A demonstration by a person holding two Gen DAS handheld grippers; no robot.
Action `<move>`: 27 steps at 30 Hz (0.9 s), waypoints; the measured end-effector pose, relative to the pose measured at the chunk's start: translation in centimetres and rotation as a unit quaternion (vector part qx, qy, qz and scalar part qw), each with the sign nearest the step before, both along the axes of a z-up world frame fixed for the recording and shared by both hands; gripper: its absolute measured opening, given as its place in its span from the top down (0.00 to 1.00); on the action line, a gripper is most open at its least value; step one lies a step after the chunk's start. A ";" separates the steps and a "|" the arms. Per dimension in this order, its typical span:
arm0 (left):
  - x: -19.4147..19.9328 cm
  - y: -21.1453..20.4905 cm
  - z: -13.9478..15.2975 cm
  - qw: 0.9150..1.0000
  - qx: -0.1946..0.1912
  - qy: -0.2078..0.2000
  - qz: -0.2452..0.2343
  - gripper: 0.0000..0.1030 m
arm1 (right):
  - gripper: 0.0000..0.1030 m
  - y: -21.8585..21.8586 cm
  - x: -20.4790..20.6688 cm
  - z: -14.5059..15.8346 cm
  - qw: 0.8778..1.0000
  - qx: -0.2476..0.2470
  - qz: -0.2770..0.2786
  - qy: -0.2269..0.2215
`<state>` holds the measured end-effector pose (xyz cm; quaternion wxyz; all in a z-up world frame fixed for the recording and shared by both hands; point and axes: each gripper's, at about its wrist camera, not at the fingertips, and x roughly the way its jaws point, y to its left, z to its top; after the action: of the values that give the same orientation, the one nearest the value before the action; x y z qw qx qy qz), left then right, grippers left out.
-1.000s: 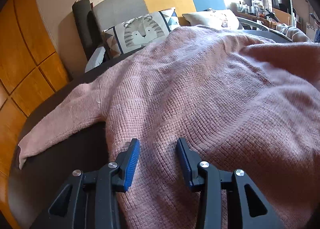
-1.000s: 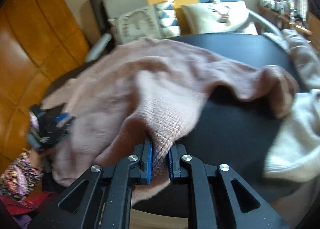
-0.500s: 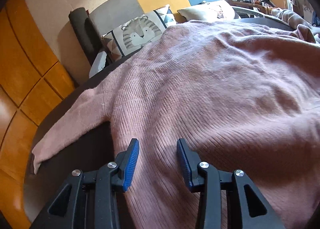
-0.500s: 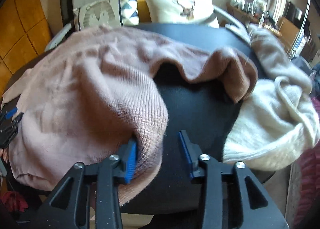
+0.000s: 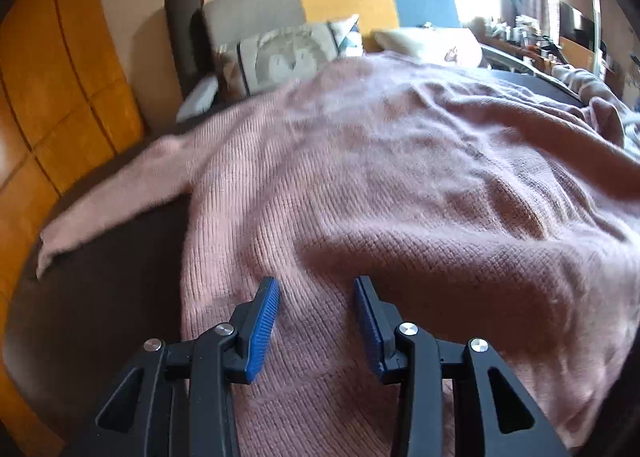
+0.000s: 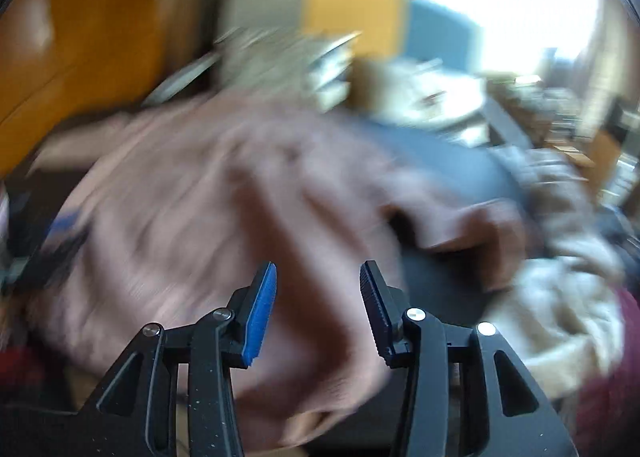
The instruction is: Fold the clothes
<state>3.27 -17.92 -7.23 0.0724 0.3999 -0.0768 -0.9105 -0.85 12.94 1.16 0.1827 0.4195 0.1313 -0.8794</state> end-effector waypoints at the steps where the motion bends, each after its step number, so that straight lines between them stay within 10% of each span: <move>1: 0.0 0.3 -0.1 1.000 -0.014 0.002 -0.006 0.61 | 0.54 -1.1 -0.1 -1.5 0.999 0.007 0.021 -0.032; 5: -0.7 0.0 -0.5 0.998 -0.053 0.008 -0.033 0.57 | 0.54 -4.0 -1.2 -6.8 0.993 0.028 0.048 -0.107; 11: -3.0 -2.2 -0.9 0.997 -0.069 0.009 -0.038 0.55 | 0.39 -4.3 -4.3 -7.7 0.996 -0.004 0.018 -0.089; 27: 9.6 -7.4 1.7 0.988 0.132 -0.086 -0.005 0.58 | 0.39 3.8 2.9 -6.5 0.983 -0.030 -0.019 -0.179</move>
<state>12.87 -25.30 -5.52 0.0079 0.4824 0.0360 -0.8752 2.02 16.75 -5.38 0.1995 0.5668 0.0622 -0.7969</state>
